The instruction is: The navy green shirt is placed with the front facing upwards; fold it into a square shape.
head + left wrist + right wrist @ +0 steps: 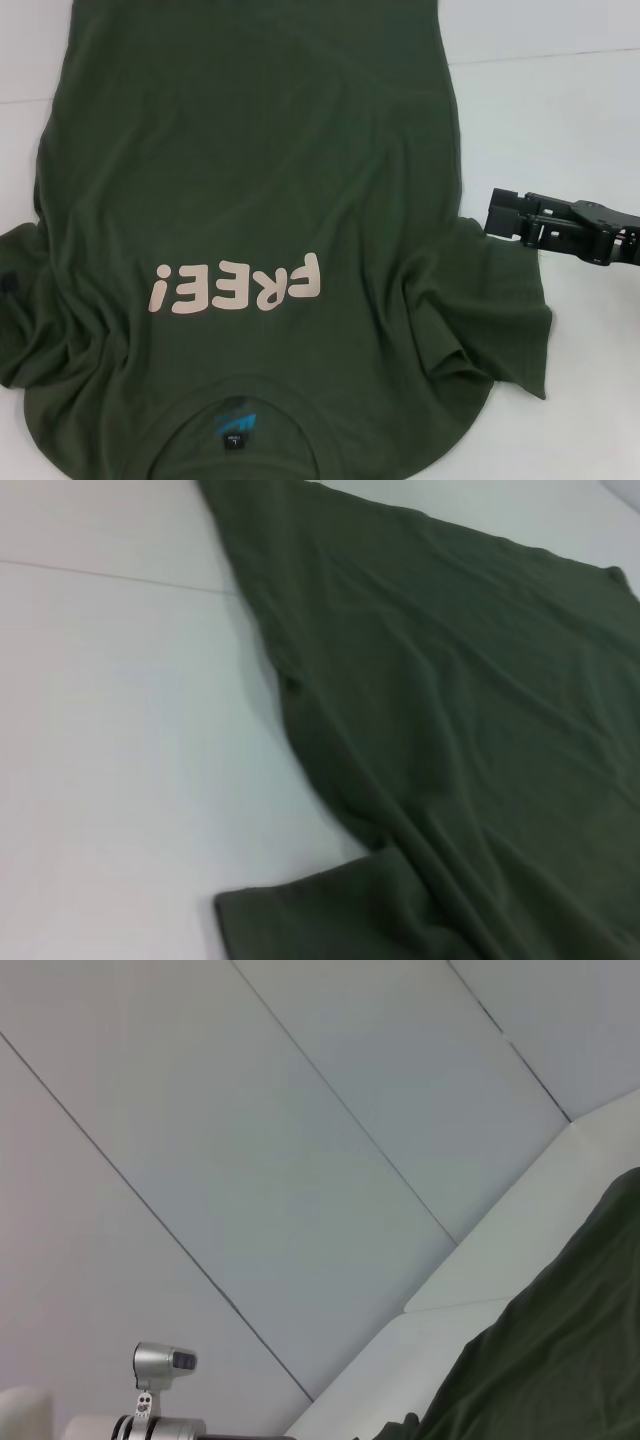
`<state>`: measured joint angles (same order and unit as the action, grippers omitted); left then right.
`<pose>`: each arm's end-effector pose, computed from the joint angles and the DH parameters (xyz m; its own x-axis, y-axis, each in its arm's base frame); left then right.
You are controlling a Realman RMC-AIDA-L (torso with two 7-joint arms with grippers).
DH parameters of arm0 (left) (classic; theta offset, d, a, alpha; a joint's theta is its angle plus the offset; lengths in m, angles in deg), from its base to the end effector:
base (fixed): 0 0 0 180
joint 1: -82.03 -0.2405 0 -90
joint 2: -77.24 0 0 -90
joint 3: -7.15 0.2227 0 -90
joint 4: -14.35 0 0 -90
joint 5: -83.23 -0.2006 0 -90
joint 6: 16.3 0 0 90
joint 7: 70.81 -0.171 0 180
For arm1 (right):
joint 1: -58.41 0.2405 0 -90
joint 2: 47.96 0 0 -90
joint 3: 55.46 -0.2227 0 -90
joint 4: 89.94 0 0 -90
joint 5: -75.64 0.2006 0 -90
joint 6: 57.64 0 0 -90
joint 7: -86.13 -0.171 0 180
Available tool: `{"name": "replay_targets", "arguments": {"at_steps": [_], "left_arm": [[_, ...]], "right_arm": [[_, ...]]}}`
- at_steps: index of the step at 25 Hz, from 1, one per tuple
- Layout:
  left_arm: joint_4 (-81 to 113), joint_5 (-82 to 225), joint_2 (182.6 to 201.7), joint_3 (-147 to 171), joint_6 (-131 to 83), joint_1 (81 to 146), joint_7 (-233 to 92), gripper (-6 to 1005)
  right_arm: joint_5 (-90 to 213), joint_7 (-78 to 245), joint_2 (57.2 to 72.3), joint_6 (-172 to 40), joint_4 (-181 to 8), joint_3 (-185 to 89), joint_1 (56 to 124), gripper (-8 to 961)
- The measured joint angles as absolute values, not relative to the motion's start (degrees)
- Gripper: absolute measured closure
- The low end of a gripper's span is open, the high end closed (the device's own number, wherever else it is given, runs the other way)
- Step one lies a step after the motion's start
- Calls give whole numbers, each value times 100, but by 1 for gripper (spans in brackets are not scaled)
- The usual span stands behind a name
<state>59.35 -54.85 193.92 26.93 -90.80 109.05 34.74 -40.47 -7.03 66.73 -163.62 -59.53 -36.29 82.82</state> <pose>-0.3424 0.3241 0.0636 0.4730 0.7220 0.5049 0.8727 -0.3054 -0.3809 0.2515 0.2728 0.0460 0.3907 -0.5790 -0.7156 -0.7174 -0.6786 0.1574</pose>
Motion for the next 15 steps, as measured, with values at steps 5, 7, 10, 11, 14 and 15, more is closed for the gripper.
{"name": "replay_targets", "arguments": {"at_steps": [5, 7, 10, 11, 14, 15], "left_arm": [[5931, -5492, 19395, 2697, -9012, 10888, 3475, 140], [5930, -5510, 19395, 2698, -8998, 10886, 3475, 140], [5927, -5526, 19396, 2697, -8939, 10878, 3475, 140], [5923, -5531, 19396, 2699, -8921, 10877, 3475, 140], [5910, -5530, 19396, 2701, -8884, 10875, 3480, 139], [5910, -5521, 19398, 2700, -8874, 10873, 3486, 139]], "right_arm": [[-4047, -703, 6673, -16352, -5953, -3629, 8285, 11], [-4047, -703, 6673, -16349, -5953, -3630, 8285, 11], [-4047, -703, 6673, -16343, -5953, -3630, 8284, 11], [-4047, -703, 6673, -16342, -5953, -3629, 8284, 11], [-4047, -703, 6673, -16339, -5953, -3630, 8284, 12], [-4047, -703, 6673, -16339, -5953, -3630, 8284, 12]]}}
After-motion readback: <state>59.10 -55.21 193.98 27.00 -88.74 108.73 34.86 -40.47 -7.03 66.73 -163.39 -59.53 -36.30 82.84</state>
